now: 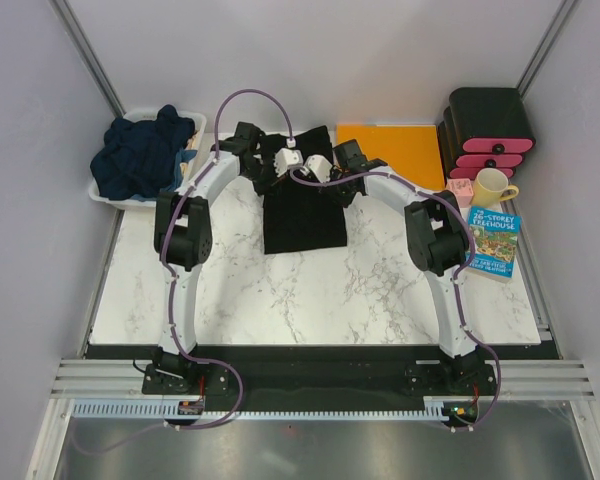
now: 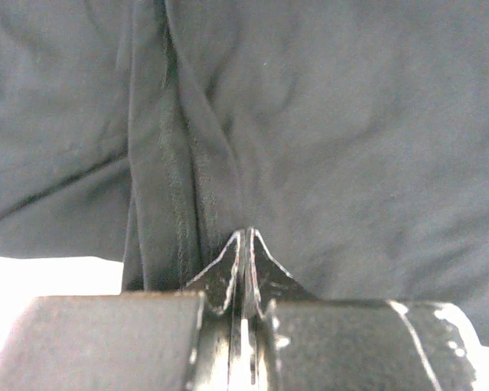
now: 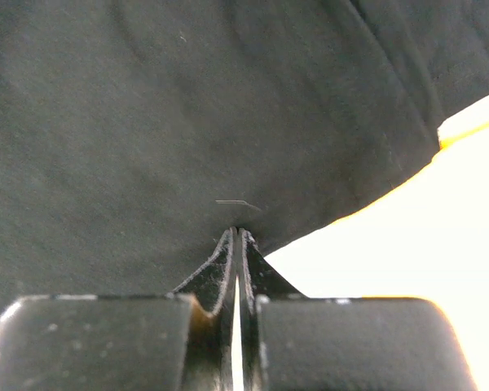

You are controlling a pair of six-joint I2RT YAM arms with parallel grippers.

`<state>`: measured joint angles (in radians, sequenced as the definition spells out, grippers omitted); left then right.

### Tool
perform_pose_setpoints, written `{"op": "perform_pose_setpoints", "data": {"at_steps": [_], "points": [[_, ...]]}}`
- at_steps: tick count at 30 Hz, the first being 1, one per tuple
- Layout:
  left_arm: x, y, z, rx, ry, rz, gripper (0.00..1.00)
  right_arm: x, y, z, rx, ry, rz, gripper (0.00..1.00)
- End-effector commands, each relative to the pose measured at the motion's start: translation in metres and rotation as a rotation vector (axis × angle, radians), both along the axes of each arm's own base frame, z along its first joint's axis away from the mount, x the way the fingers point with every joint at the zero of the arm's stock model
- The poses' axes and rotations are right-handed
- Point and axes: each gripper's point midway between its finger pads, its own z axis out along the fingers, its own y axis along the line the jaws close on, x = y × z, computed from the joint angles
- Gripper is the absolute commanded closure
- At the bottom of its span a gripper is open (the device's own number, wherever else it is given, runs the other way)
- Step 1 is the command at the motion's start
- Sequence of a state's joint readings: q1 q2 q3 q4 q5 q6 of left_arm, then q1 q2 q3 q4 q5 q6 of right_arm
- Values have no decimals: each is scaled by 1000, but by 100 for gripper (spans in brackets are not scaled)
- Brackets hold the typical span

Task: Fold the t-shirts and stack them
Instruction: Fold the tshirt

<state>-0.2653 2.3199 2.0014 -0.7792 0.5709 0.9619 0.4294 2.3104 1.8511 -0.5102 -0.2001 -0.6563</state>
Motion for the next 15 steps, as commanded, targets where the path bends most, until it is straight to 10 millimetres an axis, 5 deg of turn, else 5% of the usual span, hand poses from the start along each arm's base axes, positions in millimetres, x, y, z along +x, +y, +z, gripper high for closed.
{"op": "perform_pose_setpoints", "data": {"at_steps": [1,10,15], "points": [[-6,-2,-30,73,52,54,98,11,29,43,93,-117,64,100],[-6,1,-34,90,60,90,98,8,35,71,133,-162,110,97],[-7,2,-33,97,51,92,98,-20,30,85,100,-172,215,49]]}}
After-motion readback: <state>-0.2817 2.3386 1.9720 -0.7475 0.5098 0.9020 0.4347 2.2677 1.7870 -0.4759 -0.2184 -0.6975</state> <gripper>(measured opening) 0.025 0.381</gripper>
